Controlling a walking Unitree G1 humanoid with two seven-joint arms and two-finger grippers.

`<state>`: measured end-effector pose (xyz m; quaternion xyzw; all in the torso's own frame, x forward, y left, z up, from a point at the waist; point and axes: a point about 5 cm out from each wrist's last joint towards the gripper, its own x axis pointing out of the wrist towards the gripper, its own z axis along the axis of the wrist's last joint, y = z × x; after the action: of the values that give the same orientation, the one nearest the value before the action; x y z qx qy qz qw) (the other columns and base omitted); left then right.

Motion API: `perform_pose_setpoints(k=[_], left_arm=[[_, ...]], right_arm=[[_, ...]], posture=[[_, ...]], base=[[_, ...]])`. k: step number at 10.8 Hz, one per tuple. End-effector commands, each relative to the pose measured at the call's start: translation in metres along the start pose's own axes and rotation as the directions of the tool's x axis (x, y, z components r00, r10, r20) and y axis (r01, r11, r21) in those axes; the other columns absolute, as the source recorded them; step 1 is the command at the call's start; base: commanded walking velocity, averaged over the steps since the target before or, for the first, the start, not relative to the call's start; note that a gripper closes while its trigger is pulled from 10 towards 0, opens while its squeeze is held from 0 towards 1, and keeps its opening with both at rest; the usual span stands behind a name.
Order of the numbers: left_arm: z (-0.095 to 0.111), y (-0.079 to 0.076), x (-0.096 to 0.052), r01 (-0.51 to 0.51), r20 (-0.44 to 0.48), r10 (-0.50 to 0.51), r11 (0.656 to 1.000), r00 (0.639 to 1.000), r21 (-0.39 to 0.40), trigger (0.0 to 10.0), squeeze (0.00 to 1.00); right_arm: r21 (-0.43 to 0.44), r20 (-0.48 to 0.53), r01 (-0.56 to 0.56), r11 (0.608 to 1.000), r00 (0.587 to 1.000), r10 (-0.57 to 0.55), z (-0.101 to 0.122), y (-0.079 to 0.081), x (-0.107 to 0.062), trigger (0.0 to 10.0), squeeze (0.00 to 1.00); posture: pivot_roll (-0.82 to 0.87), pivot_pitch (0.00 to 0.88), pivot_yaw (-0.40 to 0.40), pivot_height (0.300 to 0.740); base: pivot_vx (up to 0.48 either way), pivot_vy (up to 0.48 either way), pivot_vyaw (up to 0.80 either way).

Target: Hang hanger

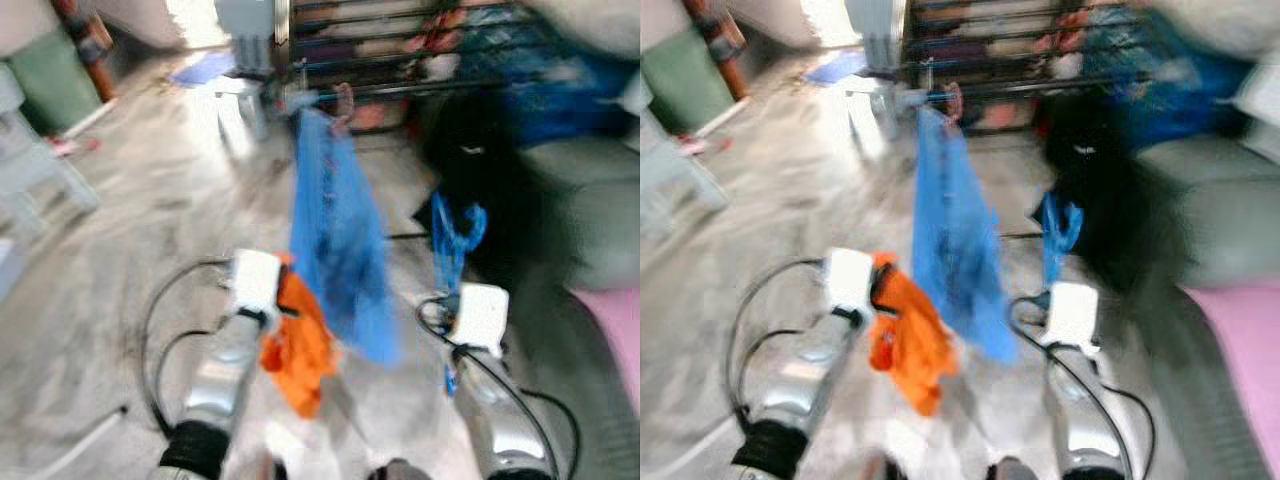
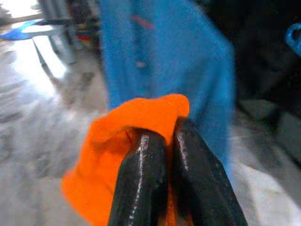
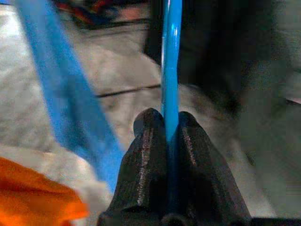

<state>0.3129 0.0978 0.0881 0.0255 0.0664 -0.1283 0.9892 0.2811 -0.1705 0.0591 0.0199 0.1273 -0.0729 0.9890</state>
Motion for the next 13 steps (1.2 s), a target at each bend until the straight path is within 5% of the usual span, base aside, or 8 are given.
perform_pose_setpoints(k=[1, 5, 13], left_arm=[[0.006, 0.01, 0.0, -0.029, 0.019, 0.028, 0.999, 0.999, 0.02, 10.0, 0.0], [0.007, 0.009, 0.0, -0.026, 0.019, 0.026, 0.999, 0.999, 0.029, 10.0, 0.0], [0.012, -0.003, 0.0, -0.005, 0.044, 0.006, 1.0, 0.999, -0.024, 10.0, 0.0]], right_arm=[[0.004, 0.006, -0.036, 0.999, 0.999, 0.036, 0.005, 0.009, 0.001, 10.0, 0.0], [-0.01, -0.029, -0.044, 0.999, 0.999, 0.044, 0.0, 0.003, 0.003, 10.0, 0.0], [-0.062, -0.078, -0.179, 0.982, 0.982, 0.174, -0.006, 0.027, -0.001, 10.0, 0.0]], posture=[[-0.07, 0.104, 0.049, 0.74], [-0.07, 0.111, 0.051, 0.74], [-0.08, 0.157, 0.053, 0.74]], base=[[-0.3, 0.0, 0.0], [-0.299, 0.0, 0.0], [-0.184, 0.0, 0.0]])
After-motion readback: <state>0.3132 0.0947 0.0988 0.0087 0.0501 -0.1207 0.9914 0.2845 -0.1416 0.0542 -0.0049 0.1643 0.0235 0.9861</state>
